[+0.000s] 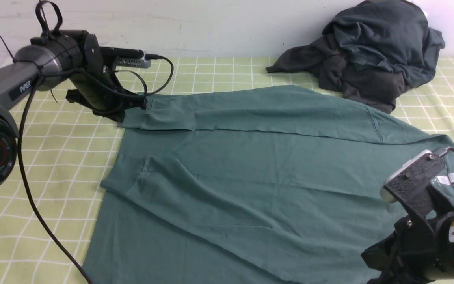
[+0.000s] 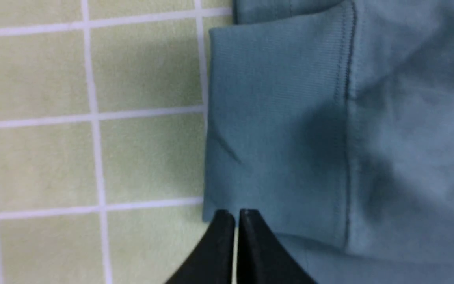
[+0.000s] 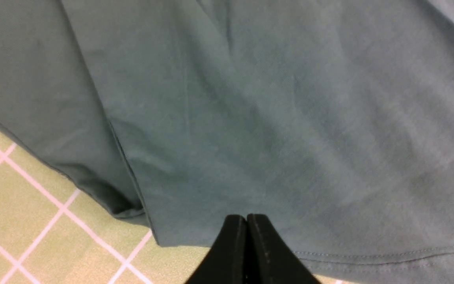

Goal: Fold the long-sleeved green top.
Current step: Use the left arm to clamp the cuff farthest from it

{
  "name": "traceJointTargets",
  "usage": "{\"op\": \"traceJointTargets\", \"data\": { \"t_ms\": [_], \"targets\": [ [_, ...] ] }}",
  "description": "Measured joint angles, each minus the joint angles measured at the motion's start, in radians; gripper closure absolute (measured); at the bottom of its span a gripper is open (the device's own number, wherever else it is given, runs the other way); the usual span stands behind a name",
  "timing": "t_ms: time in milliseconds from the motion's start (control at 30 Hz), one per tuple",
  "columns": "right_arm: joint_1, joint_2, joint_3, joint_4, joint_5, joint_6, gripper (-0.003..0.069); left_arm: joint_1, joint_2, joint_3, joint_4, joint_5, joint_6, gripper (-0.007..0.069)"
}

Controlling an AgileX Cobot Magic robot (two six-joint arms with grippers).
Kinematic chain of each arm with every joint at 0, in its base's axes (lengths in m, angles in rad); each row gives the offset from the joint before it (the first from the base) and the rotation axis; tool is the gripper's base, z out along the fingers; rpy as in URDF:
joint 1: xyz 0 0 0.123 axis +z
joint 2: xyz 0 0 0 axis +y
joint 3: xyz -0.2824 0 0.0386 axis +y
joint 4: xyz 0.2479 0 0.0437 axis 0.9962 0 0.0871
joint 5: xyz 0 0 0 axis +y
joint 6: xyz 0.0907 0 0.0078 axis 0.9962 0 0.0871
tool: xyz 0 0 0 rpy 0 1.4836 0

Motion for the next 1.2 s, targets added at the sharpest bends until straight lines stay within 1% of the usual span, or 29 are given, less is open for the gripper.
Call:
{"op": "traceJointTargets", "data": {
  "t_ms": [100,200,300,433,467,500,533,567,600,667,733,767,800,833,867,900,933,1000,1100,1133,1167,1200],
  "targets": [
    [0.0,0.0,0.0,0.0,0.0,0.0,0.0673,0.0,-0.019,-0.027,0.002,0.032,0.0,0.0628],
    [0.0,0.0,0.0,0.004,0.0,0.0,0.0673,0.004,-0.012,-0.036,0.004,0.021,0.0,0.0623],
    [0.0,0.0,0.0,0.011,-0.001,0.0,0.0673,0.012,0.016,-0.036,0.005,-0.007,0.0,0.0592],
    [0.0,0.0,0.0,0.021,-0.002,0.0,0.0673,0.021,0.082,-0.035,0.005,-0.052,0.0,0.046],
    [0.0,0.0,0.0,0.021,-0.002,0.0,0.0673,0.022,0.084,-0.035,0.003,-0.054,0.0,0.0453],
    [0.0,0.0,0.0,0.022,-0.003,0.0,0.0673,0.022,0.095,-0.035,-0.003,-0.059,0.0,0.04],
    [0.0,0.0,0.0,0.022,-0.003,0.0,0.0673,0.022,0.095,-0.035,-0.006,-0.064,0.0,0.0389],
    [0.0,0.0,0.0,0.022,-0.003,0.0,0.0673,0.022,0.095,-0.036,-0.022,-0.071,0.0,0.0351],
    [0.0,0.0,0.0,0.022,-0.004,0.0,0.0673,0.022,0.096,-0.036,-0.031,-0.074,0.0,0.0337],
    [0.0,0.0,0.0,0.022,-0.004,0.0,0.0673,0.022,0.096,-0.036,-0.042,-0.077,0.0,0.0335],
    [0.0,0.0,0.0,0.022,-0.006,0.0,0.0673,0.022,0.096,-0.036,-0.049,-0.077,0.001,0.0356],
    [0.0,0.0,0.0,0.022,-0.007,0.0,0.0673,0.022,0.097,-0.036,-0.056,-0.077,0.01,0.0399],
    [0.0,0.0,0.0,0.022,-0.007,0.0,0.0673,0.022,0.097,-0.036,-0.056,-0.077,0.012,0.0414],
    [0.0,0.002,0.0,0.022,-0.007,0.0,0.0673,0.022,0.097,-0.036,-0.062,-0.075,0.031,0.0488],
    [0.0,0.002,0.0,0.022,-0.007,0.0,0.0673,0.022,0.097,-0.036,-0.063,-0.075,0.033,0.0498],
    [0.0,0.009,0.0,0.022,-0.008,0.0,0.0673,0.022,0.097,-0.036,-0.063,-0.073,0.055,0.0574],
    [0.0,0.014,0.0,0.022,-0.009,0.0,0.0673,0.022,0.097,-0.037,-0.063,-0.069,0.065,0.0596],
    [0.0,0.025,0.0,0.022,-0.009,0.0,0.0673,0.022,0.094,-0.045,-0.067,-0.038,0.078,0.0619],
    [0.0,0.03,0.0,0.022,-0.009,0.0,0.0673,0.022,0.073,-0.072,-0.082,0.054,0.08,0.0627],
    [0.0,0.03,0.0,0.022,-0.009,0.0,0.0673,0.022,0.071,-0.075,-0.084,0.062,0.08,0.0627],
    [0.0,0.03,0.0,0.022,-0.009,0.0,0.0673,0.02,0.041,-0.106,-0.086,0.138,0.082,0.0627],
    [0.0,0.03,0.0,0.022,-0.009,0.0,0.0673,0.019,0.026,-0.122,-0.086,0.174,0.084,0.0627]
  ]
}}
